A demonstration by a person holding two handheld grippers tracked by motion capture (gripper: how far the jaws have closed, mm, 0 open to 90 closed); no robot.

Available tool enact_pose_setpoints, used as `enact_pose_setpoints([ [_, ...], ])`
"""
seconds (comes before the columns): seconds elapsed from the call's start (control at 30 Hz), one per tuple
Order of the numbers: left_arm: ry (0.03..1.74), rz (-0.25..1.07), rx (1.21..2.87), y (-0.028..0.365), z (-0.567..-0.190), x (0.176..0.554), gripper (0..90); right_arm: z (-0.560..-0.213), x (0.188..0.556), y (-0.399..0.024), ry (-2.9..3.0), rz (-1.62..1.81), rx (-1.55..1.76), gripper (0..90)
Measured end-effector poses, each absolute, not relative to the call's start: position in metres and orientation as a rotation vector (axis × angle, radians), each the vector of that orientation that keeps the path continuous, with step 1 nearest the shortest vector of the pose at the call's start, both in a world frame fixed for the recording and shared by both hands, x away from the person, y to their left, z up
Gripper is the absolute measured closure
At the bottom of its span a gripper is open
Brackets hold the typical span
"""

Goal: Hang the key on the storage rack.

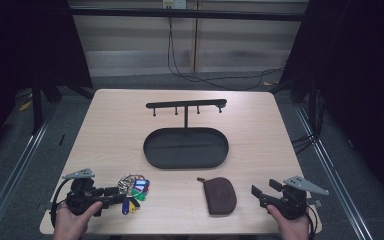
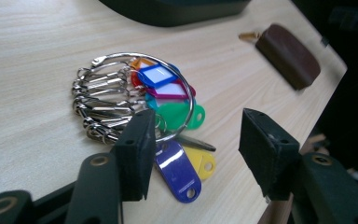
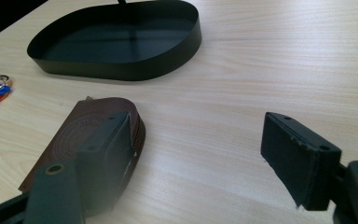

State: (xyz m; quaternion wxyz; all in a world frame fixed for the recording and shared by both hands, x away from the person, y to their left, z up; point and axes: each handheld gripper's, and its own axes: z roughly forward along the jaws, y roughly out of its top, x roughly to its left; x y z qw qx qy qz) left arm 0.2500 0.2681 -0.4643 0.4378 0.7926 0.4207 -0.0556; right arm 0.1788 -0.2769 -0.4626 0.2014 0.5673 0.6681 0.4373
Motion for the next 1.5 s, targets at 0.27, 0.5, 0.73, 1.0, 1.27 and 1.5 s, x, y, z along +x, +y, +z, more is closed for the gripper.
enact_pose_setpoints([
  [0.27,1.005,-0.099,2.091,0.253,-0.452,0.258,46.2,-0.464,0.182,-0.274,1.903,1.212,1.597,23.1],
  [0.5,0.964,-0.072,2.153,0.239,-0.441,0.259,51.4,-0.465,0.184,-0.273,1.927,1.203,1.595,18.8],
  [0.73,0.933,-0.061,2.259,0.218,-0.426,0.274,54.0,-0.465,0.185,-0.273,1.938,1.205,1.596,16.7],
  [1.0,0.920,-0.080,2.322,0.210,-0.420,0.277,53.5,-0.466,0.186,-0.272,1.954,1.201,1.598,15.8],
  [1.27,0.933,-0.102,2.391,0.205,-0.420,0.285,57.4,-0.467,0.187,-0.271,1.968,1.179,1.603,15.6],
  [1.5,0.950,-0.114,2.473,0.200,-0.425,0.288,57.7,-0.468,0.188,-0.267,2.006,1.156,1.582,15.7],
])
